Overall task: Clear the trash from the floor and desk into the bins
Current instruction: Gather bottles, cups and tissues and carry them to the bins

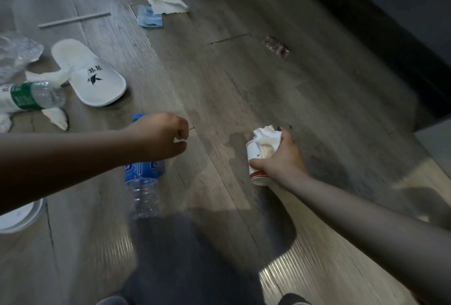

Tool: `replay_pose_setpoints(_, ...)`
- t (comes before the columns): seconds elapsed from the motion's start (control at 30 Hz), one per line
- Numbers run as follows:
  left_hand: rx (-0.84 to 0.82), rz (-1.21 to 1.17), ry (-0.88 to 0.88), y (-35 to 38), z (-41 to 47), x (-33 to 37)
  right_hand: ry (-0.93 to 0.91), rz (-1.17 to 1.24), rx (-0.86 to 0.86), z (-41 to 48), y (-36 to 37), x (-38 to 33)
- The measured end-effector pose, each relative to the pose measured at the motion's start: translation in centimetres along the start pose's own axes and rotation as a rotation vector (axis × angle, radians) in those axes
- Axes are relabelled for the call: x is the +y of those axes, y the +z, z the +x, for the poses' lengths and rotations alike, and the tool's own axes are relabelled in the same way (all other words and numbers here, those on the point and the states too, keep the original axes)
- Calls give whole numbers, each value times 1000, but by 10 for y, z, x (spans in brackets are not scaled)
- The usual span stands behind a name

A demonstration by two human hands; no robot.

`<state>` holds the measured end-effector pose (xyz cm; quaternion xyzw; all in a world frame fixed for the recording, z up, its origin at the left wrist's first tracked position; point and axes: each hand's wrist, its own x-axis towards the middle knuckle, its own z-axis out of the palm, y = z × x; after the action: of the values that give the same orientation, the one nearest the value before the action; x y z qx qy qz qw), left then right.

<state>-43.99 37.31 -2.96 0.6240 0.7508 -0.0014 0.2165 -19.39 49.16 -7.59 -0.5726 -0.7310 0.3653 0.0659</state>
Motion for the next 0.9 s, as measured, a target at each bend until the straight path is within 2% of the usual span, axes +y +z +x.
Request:
replay_pose_setpoints(0.13, 18, -48, -63, -1, -15, -8, -36, 68, -43, -9, -2, -12)
replay_pose_setpoints(0.47, 190, -234, -453, 21, -54, -42, -148, 131, -139, -35, 3, -30)
replay_pose_setpoints(0.63, 71, -371, -656, 51, -56, -52, -169, 125, -172, -42, 10, -36)
replay_pose_setpoints(0.9, 14, -666, -692, 63, -46, -55, -164, 122, -194, -43, 14, -38)
